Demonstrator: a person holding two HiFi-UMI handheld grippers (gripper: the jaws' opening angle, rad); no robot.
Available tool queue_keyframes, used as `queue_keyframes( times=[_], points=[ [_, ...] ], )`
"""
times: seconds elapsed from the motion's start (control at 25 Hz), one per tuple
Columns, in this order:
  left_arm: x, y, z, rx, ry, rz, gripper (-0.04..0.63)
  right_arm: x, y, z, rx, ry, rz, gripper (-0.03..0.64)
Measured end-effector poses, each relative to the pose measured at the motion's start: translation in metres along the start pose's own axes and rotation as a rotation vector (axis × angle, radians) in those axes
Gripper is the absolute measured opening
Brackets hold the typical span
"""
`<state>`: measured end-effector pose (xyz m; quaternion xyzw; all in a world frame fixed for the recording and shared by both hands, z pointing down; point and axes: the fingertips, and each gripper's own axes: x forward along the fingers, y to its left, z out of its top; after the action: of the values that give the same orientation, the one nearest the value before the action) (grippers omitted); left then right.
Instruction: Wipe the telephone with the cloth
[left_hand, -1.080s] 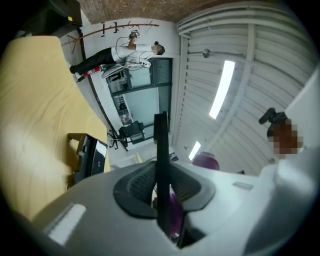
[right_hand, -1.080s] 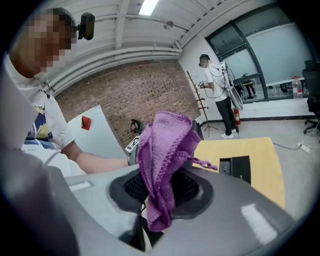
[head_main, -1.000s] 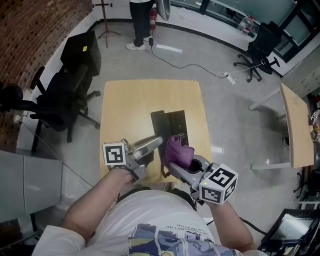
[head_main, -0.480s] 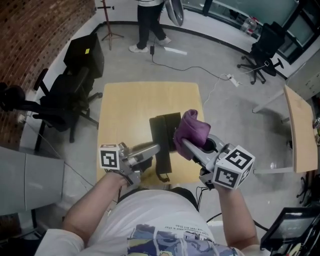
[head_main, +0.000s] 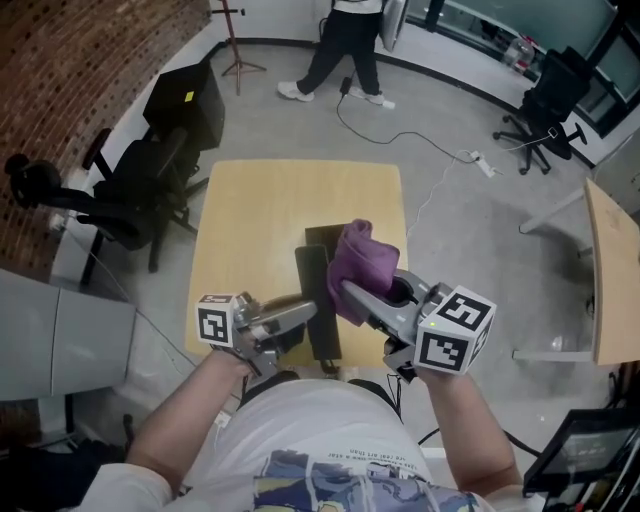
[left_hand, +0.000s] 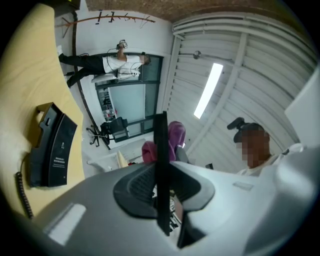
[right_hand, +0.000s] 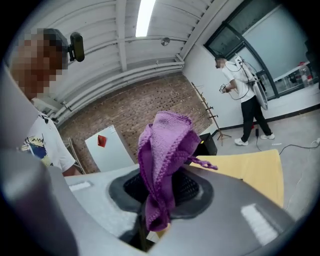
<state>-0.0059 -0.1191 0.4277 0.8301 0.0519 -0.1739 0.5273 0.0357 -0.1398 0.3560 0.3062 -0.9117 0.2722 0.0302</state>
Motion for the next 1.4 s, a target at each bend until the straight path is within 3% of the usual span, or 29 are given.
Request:
queue_keyframes(
  times=[0.56, 0.84, 1.08, 1.24, 1.4],
  points=[
    [0.01, -0.014, -0.001, 0.038, -0.092, -0.009, 0.081, -0.043, 0.012, -0.056, 0.108, 0.12, 0.186, 0.091],
    [0.023, -0.024, -0.019, 0.048, -0.089, -0.022, 0.081, -0.045, -0.01, -0.025, 0.11, 0.048, 0.196, 0.091],
    [0.031, -0.033, -0.029, 0.057, -0.089, -0.035, 0.081, -0.03, -0.016, 0.006, 0.199, -0.032, 0.267, 0.091],
    [0.03, -0.033, -0.029, 0.072, -0.112, -0.033, 0.081, -0.028, -0.011, -0.003, 0.288, -0.023, 0.334, 0.091],
    [0.021, -0.032, -0.021, 0.083, -0.139, -0.025, 0.081, -0.026, -0.004, -0.022, 0.3, 0.026, 0.358, 0.089]
  ],
)
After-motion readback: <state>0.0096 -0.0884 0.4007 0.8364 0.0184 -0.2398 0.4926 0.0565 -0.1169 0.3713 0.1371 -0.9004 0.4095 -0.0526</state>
